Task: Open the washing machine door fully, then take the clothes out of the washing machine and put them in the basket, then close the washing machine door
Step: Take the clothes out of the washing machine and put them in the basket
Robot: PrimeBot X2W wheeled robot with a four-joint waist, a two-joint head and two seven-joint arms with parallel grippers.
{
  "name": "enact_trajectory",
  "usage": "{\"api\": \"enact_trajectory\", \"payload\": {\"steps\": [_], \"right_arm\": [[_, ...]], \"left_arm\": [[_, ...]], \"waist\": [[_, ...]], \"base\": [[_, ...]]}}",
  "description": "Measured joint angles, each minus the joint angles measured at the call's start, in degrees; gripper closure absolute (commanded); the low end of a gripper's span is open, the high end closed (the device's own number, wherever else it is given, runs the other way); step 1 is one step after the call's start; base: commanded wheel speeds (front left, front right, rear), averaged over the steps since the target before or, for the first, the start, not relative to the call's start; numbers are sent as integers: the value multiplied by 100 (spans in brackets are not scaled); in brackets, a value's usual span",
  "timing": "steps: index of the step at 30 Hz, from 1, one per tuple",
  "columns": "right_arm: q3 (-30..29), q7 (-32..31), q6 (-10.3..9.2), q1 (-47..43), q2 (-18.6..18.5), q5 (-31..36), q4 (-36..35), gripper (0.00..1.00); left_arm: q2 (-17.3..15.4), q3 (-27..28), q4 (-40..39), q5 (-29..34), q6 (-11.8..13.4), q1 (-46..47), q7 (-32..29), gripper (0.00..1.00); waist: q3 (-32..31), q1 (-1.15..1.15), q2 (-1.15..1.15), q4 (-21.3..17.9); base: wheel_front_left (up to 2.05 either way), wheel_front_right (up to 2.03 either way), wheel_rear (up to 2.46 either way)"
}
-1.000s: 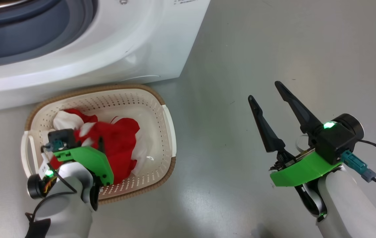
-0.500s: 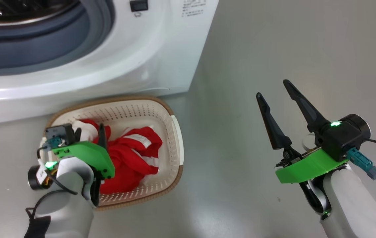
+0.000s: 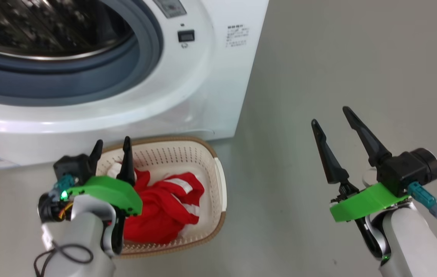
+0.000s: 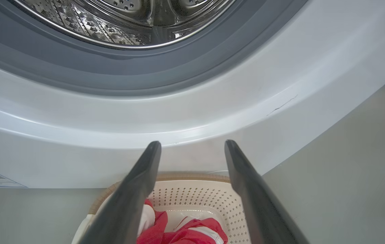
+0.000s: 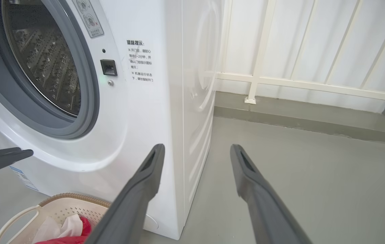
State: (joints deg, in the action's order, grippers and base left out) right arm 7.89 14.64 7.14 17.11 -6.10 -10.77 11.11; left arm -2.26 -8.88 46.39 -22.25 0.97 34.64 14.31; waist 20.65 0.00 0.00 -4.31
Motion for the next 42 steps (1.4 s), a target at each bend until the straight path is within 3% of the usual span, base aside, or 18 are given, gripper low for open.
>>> {"api": "enact_trajectory", "payload": {"steps": [11,17,27,42], "right_arm": [[-343,0,0,-402,129,152,29,0],[-415,0,0,-610,197,220,23,0],[-576,0,0,-994,227,256,-18,0],[-613,0,0,-1377,192,334,-44,0]], "left_arm": [[-44,489,-2009,464,-57,-1274,14,0],[-51,643,-2685,639,-158,-1810,19,0],[-59,760,-3076,655,-403,-2431,24,0],[-141,1014,-3529,708,-371,-3153,24,0]], "waist": [[-740,0,0,128],[-1110,0,0,147],[-1623,0,0,105],[-2190,0,0,-16]], "base": [[0,0,0],[0,0,0],[0,0,0],[0,0,0]]}}
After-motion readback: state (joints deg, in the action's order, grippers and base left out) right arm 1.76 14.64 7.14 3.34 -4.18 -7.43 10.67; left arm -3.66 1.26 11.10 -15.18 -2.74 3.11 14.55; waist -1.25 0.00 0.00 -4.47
